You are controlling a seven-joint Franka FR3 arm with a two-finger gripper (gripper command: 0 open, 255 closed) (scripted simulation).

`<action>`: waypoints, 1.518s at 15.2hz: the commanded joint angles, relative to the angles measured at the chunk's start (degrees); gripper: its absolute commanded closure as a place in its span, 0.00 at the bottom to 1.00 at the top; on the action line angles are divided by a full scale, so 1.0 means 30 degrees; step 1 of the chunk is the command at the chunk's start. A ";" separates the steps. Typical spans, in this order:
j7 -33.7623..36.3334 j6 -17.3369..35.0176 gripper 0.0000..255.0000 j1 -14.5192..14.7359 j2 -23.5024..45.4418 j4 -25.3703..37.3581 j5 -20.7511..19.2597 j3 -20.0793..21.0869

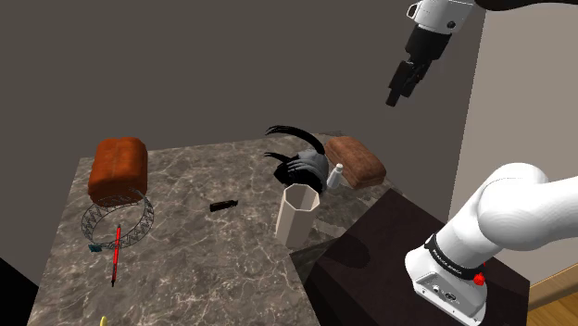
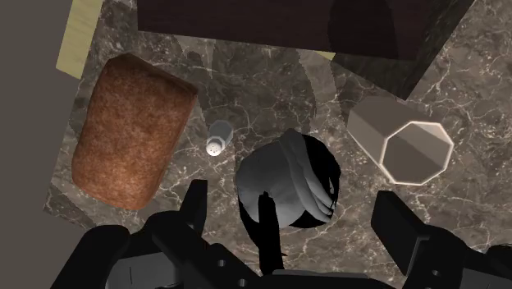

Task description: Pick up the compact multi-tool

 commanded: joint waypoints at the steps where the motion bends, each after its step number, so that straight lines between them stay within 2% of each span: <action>1: 0.0000 0.0000 0.00 0.0000 0.0000 0.0000 0.0000 0.0000; 12: -0.2518 0.5856 0.00 0.1643 0.6668 0.0470 0.0054 0.0495; 23: -0.4640 0.9974 0.00 0.2933 1.3959 0.3282 -0.0326 0.1529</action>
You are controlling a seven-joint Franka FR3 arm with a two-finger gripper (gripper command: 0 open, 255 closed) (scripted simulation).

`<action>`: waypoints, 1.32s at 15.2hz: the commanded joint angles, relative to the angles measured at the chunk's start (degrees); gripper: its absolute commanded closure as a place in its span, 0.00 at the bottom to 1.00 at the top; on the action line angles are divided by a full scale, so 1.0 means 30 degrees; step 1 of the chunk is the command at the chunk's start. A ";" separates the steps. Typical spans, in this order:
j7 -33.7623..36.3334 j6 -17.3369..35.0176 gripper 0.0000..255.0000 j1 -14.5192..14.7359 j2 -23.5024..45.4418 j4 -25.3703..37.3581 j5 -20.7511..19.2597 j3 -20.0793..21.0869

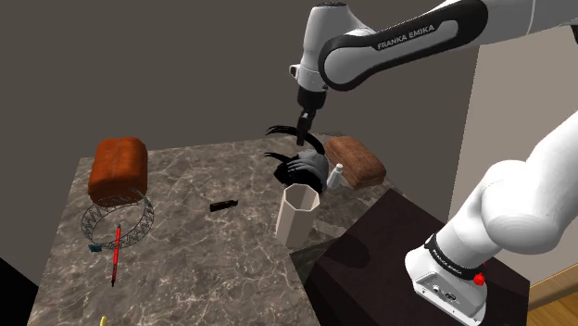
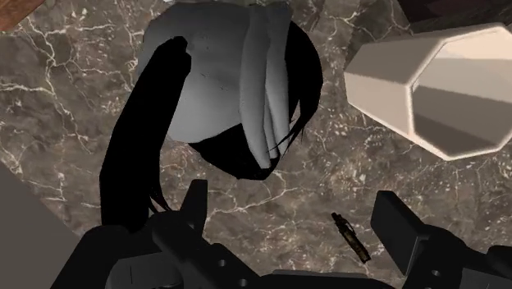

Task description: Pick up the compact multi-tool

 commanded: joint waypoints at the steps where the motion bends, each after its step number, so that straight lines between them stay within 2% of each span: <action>1: -0.0327 0.0568 0.00 0.0233 0.1328 0.0704 -0.0148 0.0232; 10: -0.1523 0.2278 0.00 0.1350 0.7216 0.4491 -0.1321 0.1147; 20: -0.2831 0.2725 0.00 0.3131 1.3643 0.9951 -0.2976 0.1781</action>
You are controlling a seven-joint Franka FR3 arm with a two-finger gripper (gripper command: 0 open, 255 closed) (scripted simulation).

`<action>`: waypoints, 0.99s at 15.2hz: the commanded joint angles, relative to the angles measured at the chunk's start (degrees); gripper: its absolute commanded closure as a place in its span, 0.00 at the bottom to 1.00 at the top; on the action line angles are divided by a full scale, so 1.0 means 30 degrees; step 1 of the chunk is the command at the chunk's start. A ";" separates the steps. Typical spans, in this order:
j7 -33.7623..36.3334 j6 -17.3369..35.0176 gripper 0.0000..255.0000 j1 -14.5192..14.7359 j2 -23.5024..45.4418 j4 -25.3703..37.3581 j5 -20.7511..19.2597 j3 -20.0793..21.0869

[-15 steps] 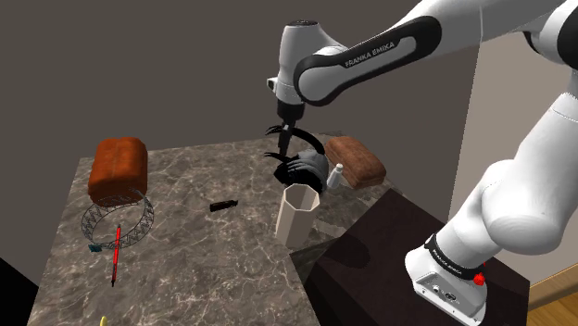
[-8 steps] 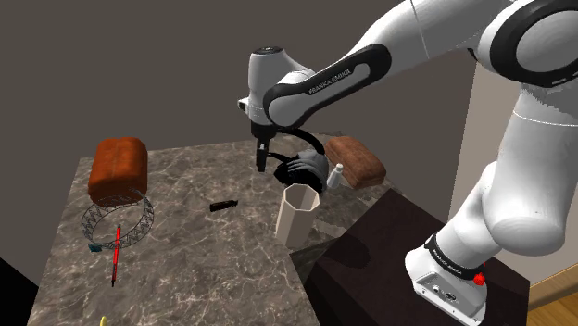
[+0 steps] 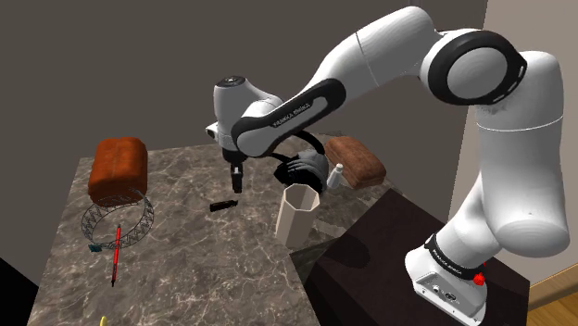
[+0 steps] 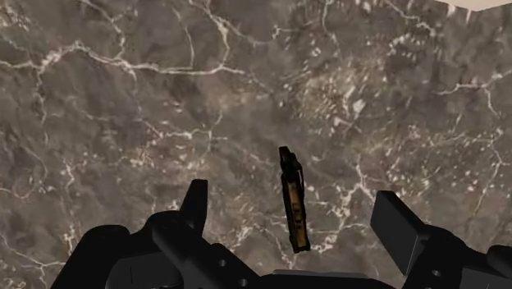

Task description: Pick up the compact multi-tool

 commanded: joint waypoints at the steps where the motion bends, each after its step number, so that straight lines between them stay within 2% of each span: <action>1: -0.0353 -0.0044 0.00 0.0383 0.1357 0.1303 -0.0328 0.0088; 5: -0.0918 -0.0247 0.00 0.1115 0.3520 0.3502 -0.0812 0.0228; 14: -0.0749 0.0783 0.00 0.1284 0.4974 0.3925 -0.1055 -0.0013; 15: -0.0740 0.0789 1.00 0.1291 0.4974 0.3919 -0.1056 -0.0013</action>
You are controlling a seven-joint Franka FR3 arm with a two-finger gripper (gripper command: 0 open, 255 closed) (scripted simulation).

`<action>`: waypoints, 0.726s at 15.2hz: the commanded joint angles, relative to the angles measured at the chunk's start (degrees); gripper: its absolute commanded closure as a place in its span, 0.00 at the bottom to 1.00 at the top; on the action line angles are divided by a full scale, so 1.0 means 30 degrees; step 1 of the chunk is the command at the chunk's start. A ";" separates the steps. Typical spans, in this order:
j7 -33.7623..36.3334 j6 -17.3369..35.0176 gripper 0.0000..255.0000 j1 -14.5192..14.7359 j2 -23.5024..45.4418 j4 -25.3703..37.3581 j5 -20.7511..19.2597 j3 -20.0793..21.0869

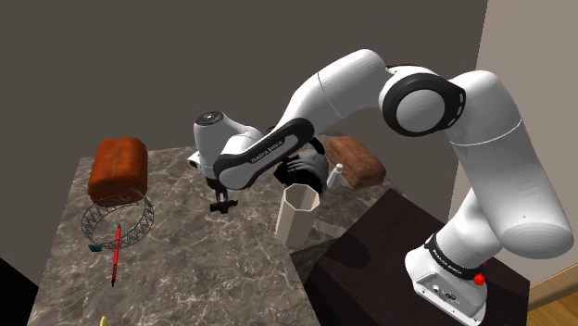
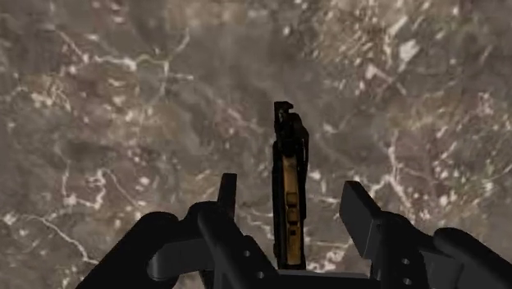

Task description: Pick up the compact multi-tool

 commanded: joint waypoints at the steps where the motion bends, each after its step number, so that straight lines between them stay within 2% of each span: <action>1: 0.0003 0.0021 1.00 0.0003 0.0020 0.0007 -0.0004 -0.0004; 11: -0.0043 -0.0236 1.00 -0.0046 -0.0364 -0.0121 0.0055 0.0059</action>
